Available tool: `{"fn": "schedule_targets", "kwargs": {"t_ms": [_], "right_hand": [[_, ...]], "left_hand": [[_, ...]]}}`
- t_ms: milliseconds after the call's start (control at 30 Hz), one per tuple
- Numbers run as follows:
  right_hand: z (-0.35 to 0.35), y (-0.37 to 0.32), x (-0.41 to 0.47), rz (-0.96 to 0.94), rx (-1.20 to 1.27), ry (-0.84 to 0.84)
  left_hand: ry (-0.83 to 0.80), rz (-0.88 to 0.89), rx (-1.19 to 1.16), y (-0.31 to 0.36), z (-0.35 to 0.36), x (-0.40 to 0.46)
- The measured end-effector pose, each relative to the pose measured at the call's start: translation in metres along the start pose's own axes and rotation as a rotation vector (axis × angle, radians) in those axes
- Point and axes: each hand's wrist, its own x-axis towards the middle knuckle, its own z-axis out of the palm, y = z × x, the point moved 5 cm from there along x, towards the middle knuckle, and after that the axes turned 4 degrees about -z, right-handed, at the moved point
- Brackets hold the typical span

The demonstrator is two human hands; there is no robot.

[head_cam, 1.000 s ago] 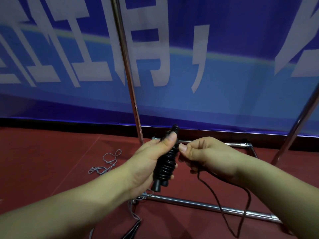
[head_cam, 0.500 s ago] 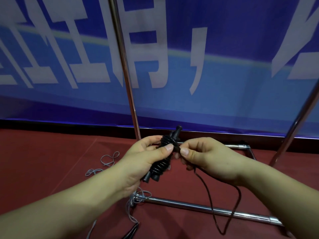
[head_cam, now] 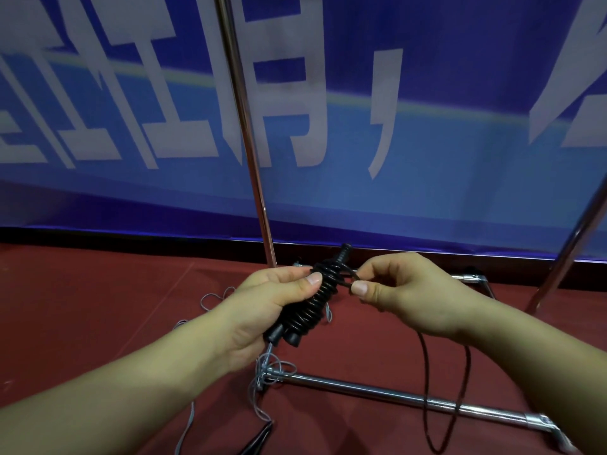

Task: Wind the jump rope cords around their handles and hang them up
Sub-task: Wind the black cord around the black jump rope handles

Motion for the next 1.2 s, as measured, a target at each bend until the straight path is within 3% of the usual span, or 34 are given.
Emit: {"fn": "schedule_targets", "kwargs": {"t_ms": [167,367,600,967,1200], "right_hand": [[0.010,-0.005,0.001,-0.075,-0.005,-0.085],[0.011,-0.015,0.002,-0.189,-0.080,-0.001],[0.013,0.002,0.005,-0.175,-0.066,-0.005],[0.020,0.001,-0.003,-0.098,-0.122,-0.038],[0.021,-0.001,-0.004,-0.033,-0.132,0.094]], "left_hand": [[-0.048,-0.020,-0.014,0.000,0.002,-0.004],[-0.018,-0.030,-0.135,0.001,0.000,-0.002],[-0.059,-0.017,-0.157,0.006,0.006,-0.008],[0.003,0.032,0.138,0.003,0.005,-0.006],[0.034,0.034,0.247,-0.002,0.005,-0.003]]}}
